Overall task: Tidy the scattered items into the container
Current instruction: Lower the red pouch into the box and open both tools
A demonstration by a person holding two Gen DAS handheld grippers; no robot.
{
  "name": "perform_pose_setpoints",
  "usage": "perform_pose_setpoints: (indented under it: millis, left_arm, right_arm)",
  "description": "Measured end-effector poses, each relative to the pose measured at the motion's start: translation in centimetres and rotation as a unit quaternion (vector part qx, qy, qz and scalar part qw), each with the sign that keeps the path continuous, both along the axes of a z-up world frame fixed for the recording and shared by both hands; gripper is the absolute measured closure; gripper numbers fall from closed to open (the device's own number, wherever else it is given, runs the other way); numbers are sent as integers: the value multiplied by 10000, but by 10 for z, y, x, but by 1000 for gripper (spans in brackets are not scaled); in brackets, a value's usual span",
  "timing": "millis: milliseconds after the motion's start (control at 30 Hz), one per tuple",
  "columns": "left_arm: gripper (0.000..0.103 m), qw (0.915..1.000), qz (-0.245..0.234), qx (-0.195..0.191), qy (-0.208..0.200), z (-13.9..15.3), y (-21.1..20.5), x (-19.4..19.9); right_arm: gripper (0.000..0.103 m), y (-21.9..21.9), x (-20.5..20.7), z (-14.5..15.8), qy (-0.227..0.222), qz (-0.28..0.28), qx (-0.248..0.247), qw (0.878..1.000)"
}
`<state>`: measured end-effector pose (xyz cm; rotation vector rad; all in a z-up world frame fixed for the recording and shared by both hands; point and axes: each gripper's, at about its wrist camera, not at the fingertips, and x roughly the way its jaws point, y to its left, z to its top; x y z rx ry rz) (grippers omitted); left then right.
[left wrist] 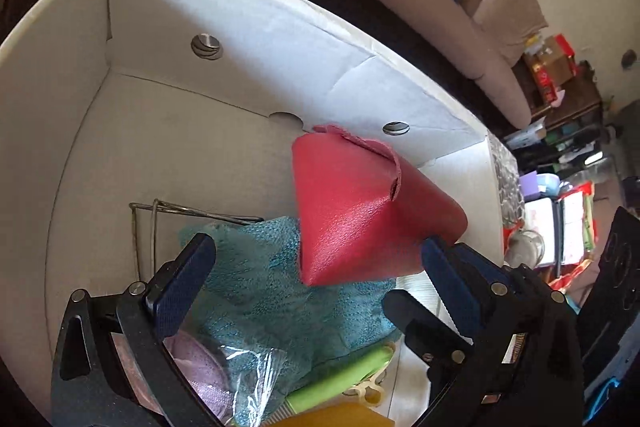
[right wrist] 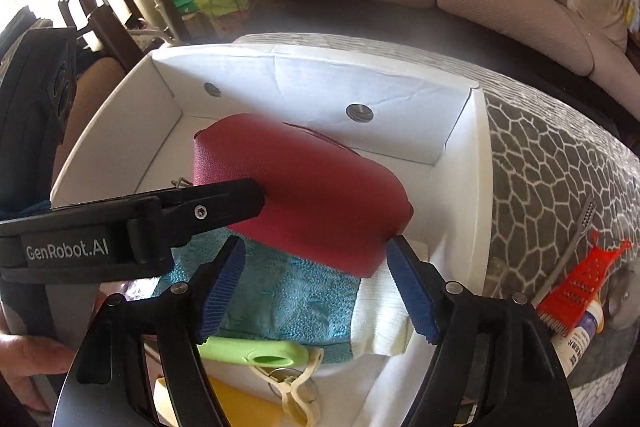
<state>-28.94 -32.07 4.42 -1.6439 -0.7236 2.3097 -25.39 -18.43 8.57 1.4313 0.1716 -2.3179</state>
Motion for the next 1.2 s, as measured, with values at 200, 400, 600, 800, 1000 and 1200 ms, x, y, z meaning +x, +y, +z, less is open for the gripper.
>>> perform_pose_setpoints:
  millis: [200, 400, 600, 800, 1000, 1200]
  left_arm:
    - [1, 9946, -483, 899, 182, 17, 15, 0]
    - [1, 9978, -459, 2, 485, 63, 8, 22]
    - [0, 9992, -114, 169, 339, 65, -24, 30]
    - [0, 9963, 450, 641, 358, 60, -71, 51]
    - [0, 9906, 652, 1066, 551, 63, -93, 75]
    - [0, 9859, 682, 1396, 618, 57, -109, 88]
  right_arm:
    - [38, 2, 0, 12, -145, 249, -865, 9958]
    - [51, -4, 35, 43, 213, 650, -1004, 9926]
    - [36, 5, 25, 39, 299, 666, -578, 9957]
    - [21, -15, 23, 18, 928, 1622, 645, 9803]
    - [10, -62, 39, -22, 1911, 2906, 2510, 9033]
    - [6, -93, 46, -50, 2053, 3299, 3048, 8695]
